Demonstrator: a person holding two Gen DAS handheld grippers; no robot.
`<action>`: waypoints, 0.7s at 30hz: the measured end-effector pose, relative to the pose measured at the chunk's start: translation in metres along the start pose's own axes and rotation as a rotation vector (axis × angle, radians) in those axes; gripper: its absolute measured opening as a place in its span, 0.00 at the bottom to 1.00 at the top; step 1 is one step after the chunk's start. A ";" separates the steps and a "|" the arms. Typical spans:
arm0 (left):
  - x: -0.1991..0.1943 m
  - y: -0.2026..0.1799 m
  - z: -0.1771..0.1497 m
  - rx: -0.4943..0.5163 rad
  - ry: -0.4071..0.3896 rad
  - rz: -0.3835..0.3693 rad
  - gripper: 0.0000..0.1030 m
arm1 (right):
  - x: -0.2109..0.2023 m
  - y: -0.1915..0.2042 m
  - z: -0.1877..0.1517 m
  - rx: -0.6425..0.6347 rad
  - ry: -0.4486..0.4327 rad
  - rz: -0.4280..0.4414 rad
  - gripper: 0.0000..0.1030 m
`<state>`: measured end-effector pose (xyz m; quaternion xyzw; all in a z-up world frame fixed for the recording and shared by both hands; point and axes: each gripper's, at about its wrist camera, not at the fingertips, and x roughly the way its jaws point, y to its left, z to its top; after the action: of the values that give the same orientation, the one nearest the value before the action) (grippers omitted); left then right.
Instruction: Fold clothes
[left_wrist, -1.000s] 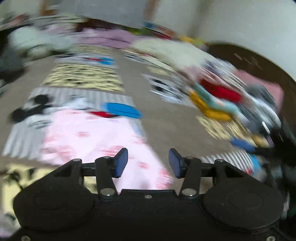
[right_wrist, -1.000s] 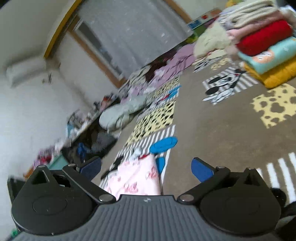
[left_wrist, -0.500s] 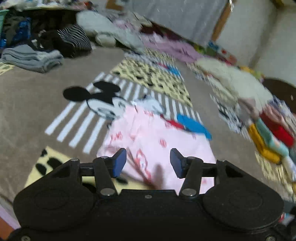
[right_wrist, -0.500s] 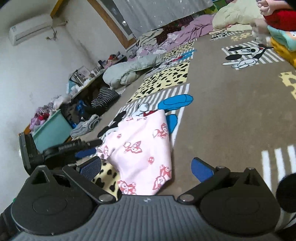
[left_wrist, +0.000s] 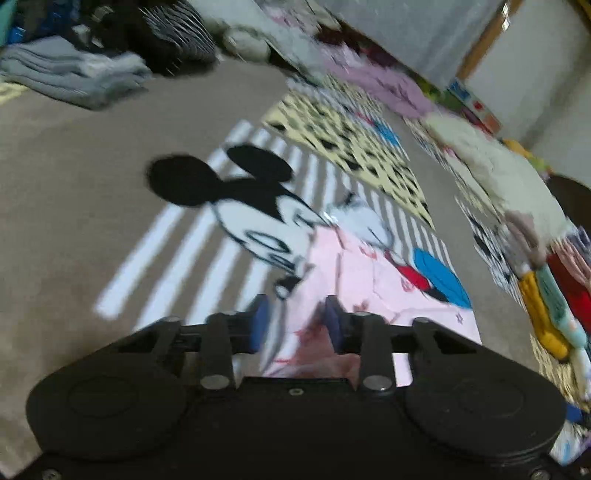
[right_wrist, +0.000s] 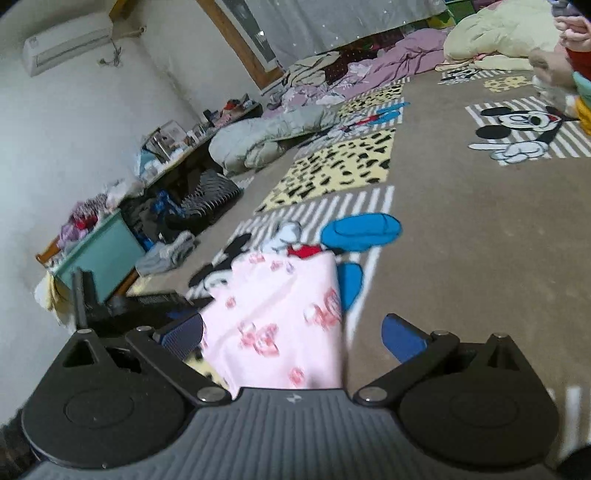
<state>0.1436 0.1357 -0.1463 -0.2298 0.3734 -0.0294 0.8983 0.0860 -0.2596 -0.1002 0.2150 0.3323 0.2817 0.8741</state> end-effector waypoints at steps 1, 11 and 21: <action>0.000 -0.008 0.001 0.037 -0.007 -0.008 0.03 | 0.000 0.001 0.001 0.015 -0.010 0.009 1.00; -0.031 -0.172 -0.078 0.802 -0.149 -0.124 0.02 | -0.051 -0.025 0.000 0.134 -0.098 -0.027 1.00; -0.041 -0.200 -0.172 1.050 -0.057 -0.185 0.11 | -0.083 -0.053 -0.013 0.193 -0.114 -0.074 1.00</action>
<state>0.0207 -0.1009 -0.1382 0.2180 0.2619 -0.2852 0.8959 0.0442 -0.3491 -0.1005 0.3014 0.3153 0.2032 0.8766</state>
